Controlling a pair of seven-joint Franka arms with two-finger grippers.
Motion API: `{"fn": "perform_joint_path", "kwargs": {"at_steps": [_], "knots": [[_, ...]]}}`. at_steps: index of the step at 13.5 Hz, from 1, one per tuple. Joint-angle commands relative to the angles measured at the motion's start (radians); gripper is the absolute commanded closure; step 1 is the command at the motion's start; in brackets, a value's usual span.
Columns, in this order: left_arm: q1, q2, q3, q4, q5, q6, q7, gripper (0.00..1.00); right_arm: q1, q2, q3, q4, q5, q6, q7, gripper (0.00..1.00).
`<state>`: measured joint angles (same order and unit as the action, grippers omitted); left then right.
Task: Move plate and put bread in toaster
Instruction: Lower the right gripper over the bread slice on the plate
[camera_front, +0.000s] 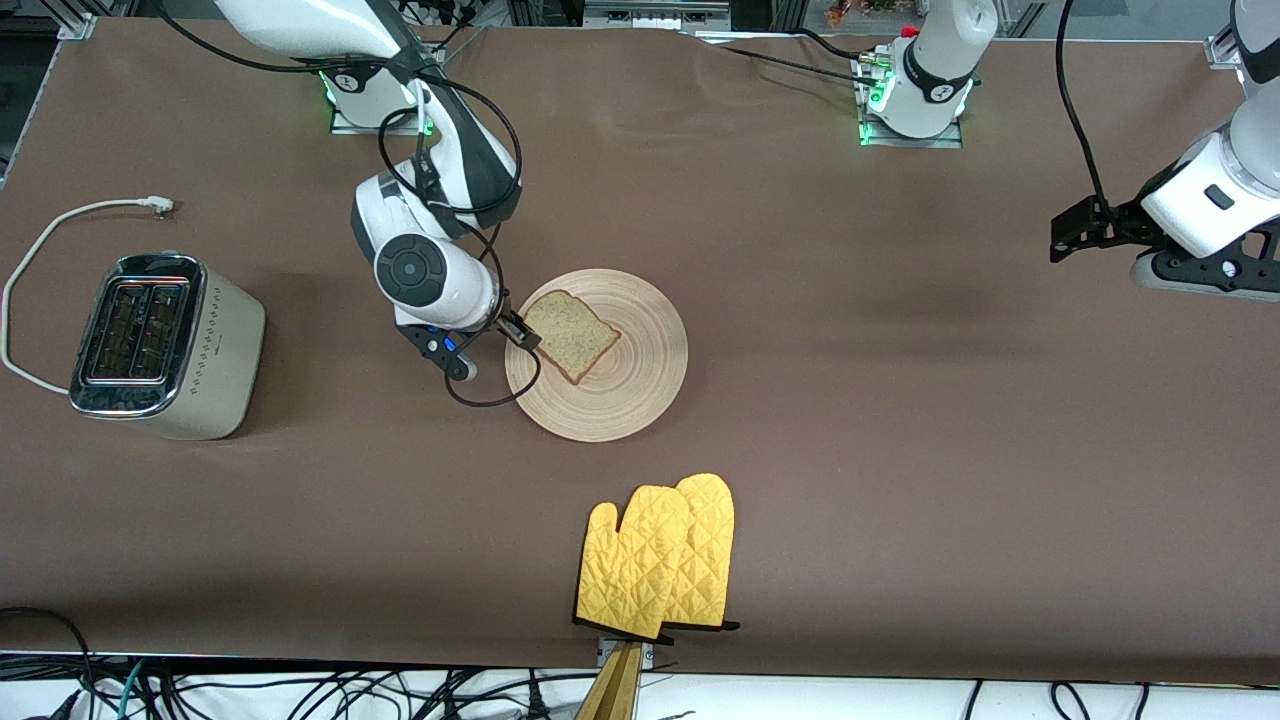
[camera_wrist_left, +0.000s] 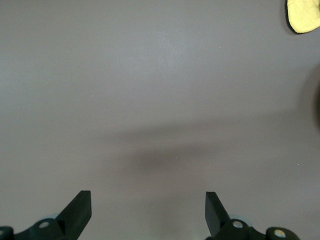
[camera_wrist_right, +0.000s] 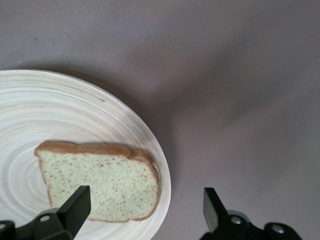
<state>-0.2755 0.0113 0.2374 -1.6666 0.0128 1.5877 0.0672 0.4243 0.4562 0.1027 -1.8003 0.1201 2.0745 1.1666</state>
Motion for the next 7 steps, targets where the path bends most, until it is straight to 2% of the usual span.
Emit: {"fn": "perform_joint_path", "kwargs": {"at_steps": [1,4,7], "knots": [[0.007,-0.007,-0.001,-0.007,-0.025,0.006,-0.012,0.00,0.001,-0.028,0.021,-0.086,0.012,0.091,0.019,0.00],[0.007,-0.007,-0.003,-0.007,-0.025,0.003,-0.044,0.00,0.002,-0.027,0.054,-0.151,0.012,0.177,0.053,0.00],[0.007,-0.007,-0.003,-0.007,-0.025,0.002,-0.046,0.00,0.014,-0.024,0.058,-0.163,0.012,0.185,0.054,0.00]]}}
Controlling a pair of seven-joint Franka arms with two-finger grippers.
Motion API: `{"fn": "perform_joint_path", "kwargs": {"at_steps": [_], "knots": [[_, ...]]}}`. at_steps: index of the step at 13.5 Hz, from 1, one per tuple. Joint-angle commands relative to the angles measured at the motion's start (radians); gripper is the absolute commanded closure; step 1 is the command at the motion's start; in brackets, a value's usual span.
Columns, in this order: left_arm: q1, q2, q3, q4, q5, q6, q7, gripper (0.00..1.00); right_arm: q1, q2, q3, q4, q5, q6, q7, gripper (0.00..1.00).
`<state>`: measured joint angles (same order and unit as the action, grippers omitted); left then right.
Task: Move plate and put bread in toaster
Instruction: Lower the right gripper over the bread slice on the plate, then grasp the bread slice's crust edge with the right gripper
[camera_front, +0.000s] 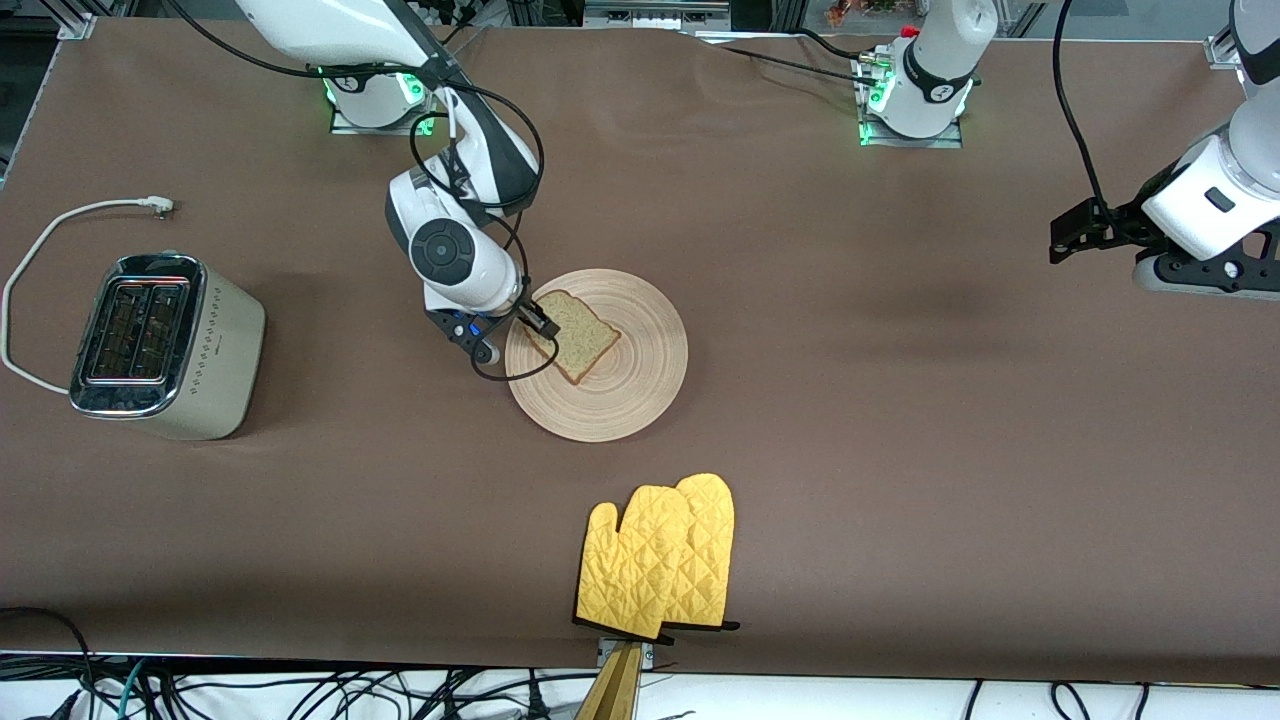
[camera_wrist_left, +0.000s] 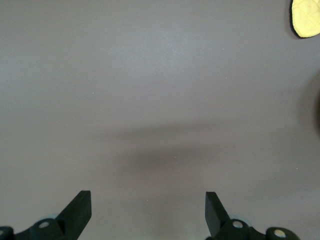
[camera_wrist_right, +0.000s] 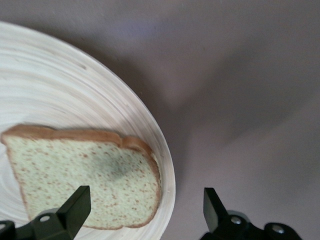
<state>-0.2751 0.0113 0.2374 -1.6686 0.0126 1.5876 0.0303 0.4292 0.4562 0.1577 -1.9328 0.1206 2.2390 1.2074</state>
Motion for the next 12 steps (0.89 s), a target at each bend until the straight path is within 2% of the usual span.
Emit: {"fn": "perform_joint_path", "kwargs": {"at_steps": [1,12], "knots": [[0.007,-0.007,-0.003,-0.005,-0.025,0.002,-0.009,0.00,0.011,-0.018,0.003,-0.031,0.011,0.019,0.015,0.00],[0.007,-0.005,-0.003,-0.006,-0.025,0.002,-0.003,0.00,0.046,0.027,0.003,-0.029,0.008,0.043,0.041,0.00]]}}
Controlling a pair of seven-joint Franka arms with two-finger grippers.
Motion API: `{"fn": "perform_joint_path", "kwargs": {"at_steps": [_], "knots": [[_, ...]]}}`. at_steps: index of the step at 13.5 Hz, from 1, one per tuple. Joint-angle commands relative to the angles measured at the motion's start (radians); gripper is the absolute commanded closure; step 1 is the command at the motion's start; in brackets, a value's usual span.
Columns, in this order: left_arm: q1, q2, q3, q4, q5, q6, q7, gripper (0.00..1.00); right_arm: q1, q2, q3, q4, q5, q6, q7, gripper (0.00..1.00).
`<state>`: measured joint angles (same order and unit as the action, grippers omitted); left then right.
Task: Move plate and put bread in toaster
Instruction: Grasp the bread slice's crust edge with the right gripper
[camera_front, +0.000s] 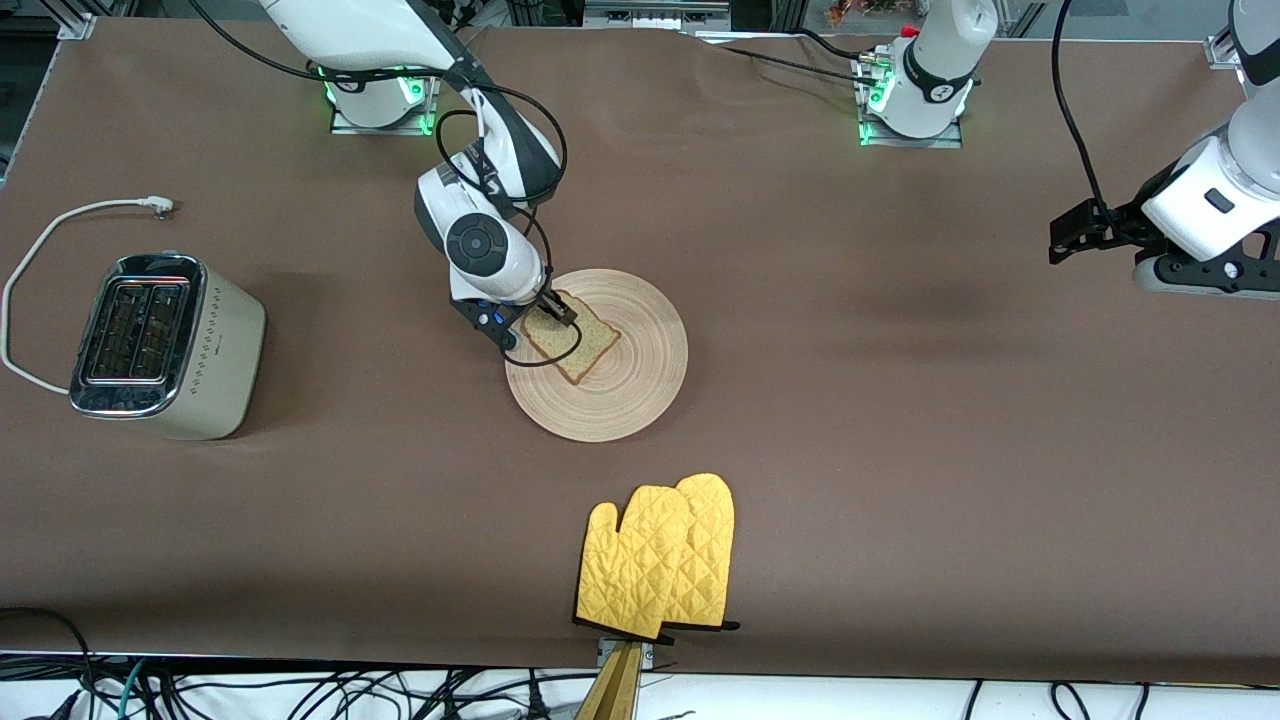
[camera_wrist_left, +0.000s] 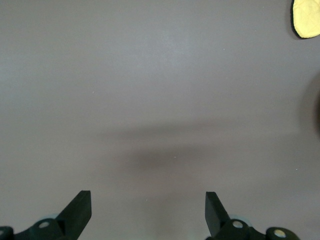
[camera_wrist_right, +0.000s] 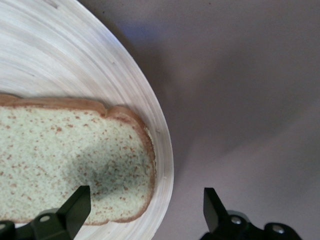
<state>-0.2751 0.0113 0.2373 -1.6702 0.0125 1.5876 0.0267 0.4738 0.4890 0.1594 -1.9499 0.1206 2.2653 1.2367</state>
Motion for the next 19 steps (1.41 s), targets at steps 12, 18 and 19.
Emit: {"fn": "perform_joint_path", "kwargs": {"at_steps": [12,18,19], "knots": [[0.007,-0.005,-0.001,-0.005,-0.025,0.000,0.004,0.00,0.000,0.010,0.000,-0.006,0.005,0.053,0.009,0.16],[0.007,-0.004,-0.001,-0.005,-0.025,0.000,0.007,0.00,0.000,0.010,-0.003,0.000,0.004,0.054,0.009,0.18],[0.007,-0.004,-0.001,-0.005,-0.025,0.000,0.007,0.00,0.000,0.010,-0.003,0.000,0.004,0.054,0.009,0.28]]}}
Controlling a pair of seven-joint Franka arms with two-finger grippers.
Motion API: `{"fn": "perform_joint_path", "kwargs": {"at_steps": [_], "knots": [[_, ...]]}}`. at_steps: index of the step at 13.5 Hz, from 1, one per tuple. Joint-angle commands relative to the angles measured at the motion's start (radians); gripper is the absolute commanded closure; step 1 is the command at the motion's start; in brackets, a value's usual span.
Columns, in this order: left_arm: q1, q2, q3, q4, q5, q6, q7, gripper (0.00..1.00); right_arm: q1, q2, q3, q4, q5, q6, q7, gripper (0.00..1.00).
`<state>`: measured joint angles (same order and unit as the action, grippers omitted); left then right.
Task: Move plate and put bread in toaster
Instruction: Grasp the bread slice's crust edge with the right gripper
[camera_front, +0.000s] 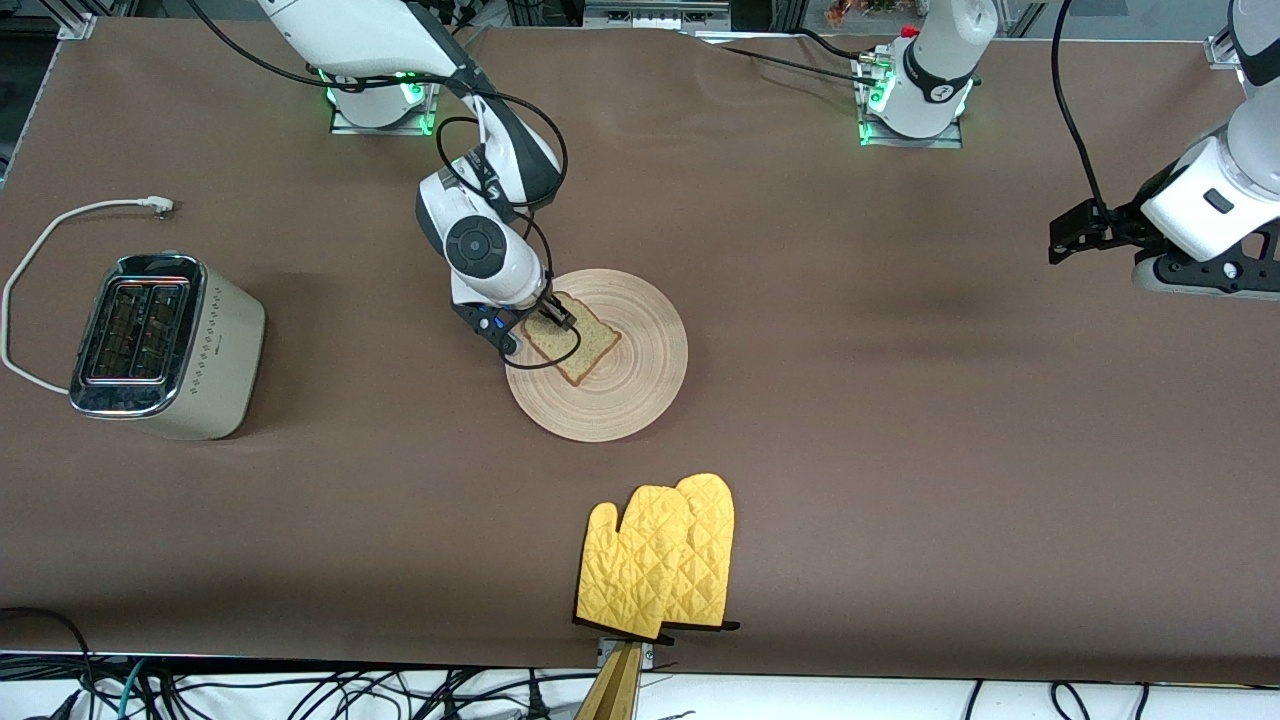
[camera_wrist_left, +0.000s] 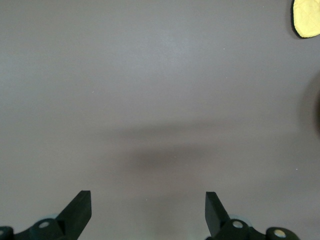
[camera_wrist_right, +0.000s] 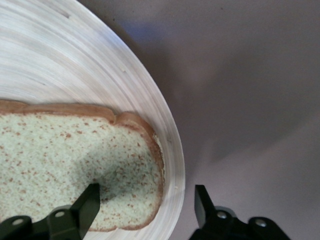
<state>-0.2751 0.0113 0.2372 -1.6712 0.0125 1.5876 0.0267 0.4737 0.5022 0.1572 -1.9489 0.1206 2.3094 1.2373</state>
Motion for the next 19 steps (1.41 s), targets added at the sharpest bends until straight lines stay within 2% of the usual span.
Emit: {"fn": "perform_joint_path", "kwargs": {"at_steps": [1,4,8,9,15,19], "knots": [[0.007,-0.004,-0.001,-0.004,-0.025,0.000,0.007,0.00,0.000,-0.004,-0.001,-0.001,0.002,0.010,0.008,0.39],[0.007,-0.004,-0.001,-0.004,-0.025,0.000,0.007,0.00,0.000,-0.004,-0.001,-0.001,-0.001,0.013,0.007,0.66],[0.007,-0.004,-0.001,-0.004,-0.025,0.000,0.007,0.00,0.000,-0.004,-0.001,-0.001,-0.003,0.013,0.008,0.97],[0.007,-0.004,-0.001,-0.004,-0.025,0.000,0.007,0.00,0.000,-0.004,-0.001,-0.001,-0.003,0.013,0.010,1.00],[0.007,-0.004,-0.001,-0.004,-0.023,0.000,0.009,0.00,0.000,-0.011,-0.002,0.053,-0.007,-0.011,-0.004,1.00],[0.007,-0.004,-0.001,-0.004,-0.025,0.000,0.009,0.00,-0.001,-0.019,-0.004,0.194,-0.084,-0.223,-0.005,1.00]]}}
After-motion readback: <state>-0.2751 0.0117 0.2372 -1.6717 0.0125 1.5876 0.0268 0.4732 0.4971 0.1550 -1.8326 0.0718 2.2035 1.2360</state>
